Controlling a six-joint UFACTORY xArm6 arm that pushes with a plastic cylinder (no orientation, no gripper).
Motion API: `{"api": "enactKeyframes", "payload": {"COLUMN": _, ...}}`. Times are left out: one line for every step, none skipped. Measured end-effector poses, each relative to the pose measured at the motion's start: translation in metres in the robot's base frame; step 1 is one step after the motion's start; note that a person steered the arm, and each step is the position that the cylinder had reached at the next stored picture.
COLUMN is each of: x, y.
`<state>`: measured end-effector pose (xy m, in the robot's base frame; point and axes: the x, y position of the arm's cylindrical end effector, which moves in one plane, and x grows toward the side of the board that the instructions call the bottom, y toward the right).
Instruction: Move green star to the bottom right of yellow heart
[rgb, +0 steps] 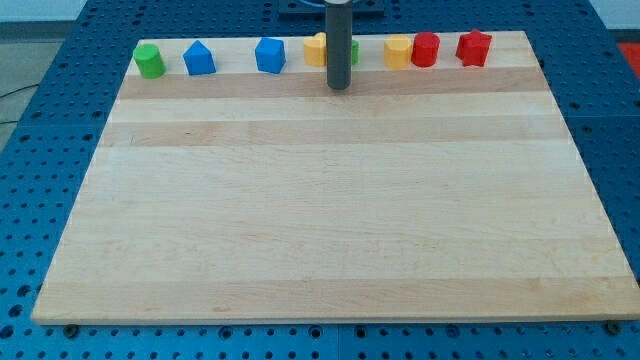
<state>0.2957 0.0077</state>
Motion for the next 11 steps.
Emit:
{"api": "enactKeyframes", "payload": {"x": 0.001, "y": 0.000}}
{"api": "enactKeyframes", "payload": {"x": -0.002, "y": -0.005}}
{"api": "enactKeyframes", "payload": {"x": -0.002, "y": 0.024}}
{"api": "enactKeyframes", "payload": {"x": -0.027, "y": 0.050}}
{"api": "enactKeyframes", "payload": {"x": -0.064, "y": 0.064}}
{"api": "enactKeyframes", "payload": {"x": -0.103, "y": 0.064}}
{"api": "enactKeyframes", "payload": {"x": -0.101, "y": 0.051}}
{"api": "enactKeyframes", "payload": {"x": -0.075, "y": 0.011}}
{"api": "enactKeyframes", "payload": {"x": -0.036, "y": 0.004}}
{"api": "enactKeyframes", "payload": {"x": -0.040, "y": 0.003}}
{"api": "enactKeyframes", "payload": {"x": -0.065, "y": 0.003}}
